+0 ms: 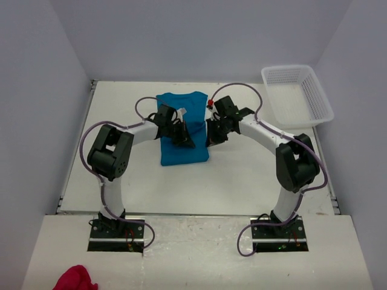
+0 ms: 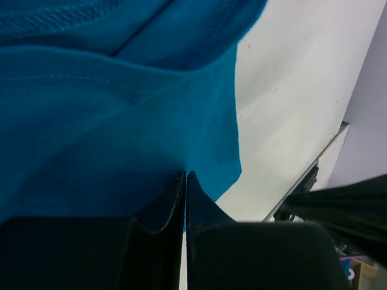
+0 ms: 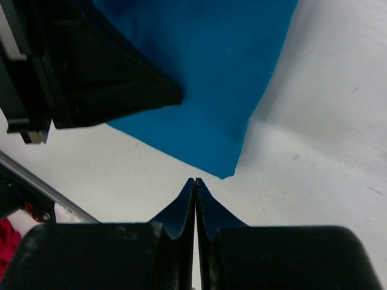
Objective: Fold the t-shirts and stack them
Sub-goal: Fold the folded rectangular tshirt in 1/3 of the way
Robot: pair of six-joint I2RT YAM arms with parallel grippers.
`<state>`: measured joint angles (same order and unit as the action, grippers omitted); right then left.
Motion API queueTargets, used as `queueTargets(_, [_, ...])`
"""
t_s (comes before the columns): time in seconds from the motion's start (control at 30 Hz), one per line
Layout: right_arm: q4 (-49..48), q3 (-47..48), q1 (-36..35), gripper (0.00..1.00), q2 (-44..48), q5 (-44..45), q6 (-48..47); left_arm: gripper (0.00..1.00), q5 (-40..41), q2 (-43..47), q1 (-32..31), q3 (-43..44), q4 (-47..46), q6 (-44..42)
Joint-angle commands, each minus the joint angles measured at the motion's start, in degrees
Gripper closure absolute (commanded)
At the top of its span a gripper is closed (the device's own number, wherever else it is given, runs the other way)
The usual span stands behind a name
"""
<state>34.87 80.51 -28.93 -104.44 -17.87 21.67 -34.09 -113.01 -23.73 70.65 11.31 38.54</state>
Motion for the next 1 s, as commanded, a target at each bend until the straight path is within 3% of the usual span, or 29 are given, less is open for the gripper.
queueTargets(0.0, [-3.8,-2.4,-2.3,1.0,0.8,-3.1,2.0,1.0,-3.3,-0.7,0.9,3.8,-5.4,1.1])
queueTargets(0.33, [-5.7,-3.7,-4.1,1.0,-4.3,-4.0,2.1,1.0,-3.5,-9.2,1.4,8.4,-7.0,1.4])
queueTargets(0.7, [-4.2,2.6,-4.0,1.0,-15.4,-5.1,3.5,1.0,-7.2,-12.0,6.9,9.4,-10.1,2.0])
queueTargets(0.97, [-6.0,-0.6,-4.0,1.0,-16.9,-5.4,4.7,1.0,-12.4,-15.3,11.7,13.4,-14.0,3.5])
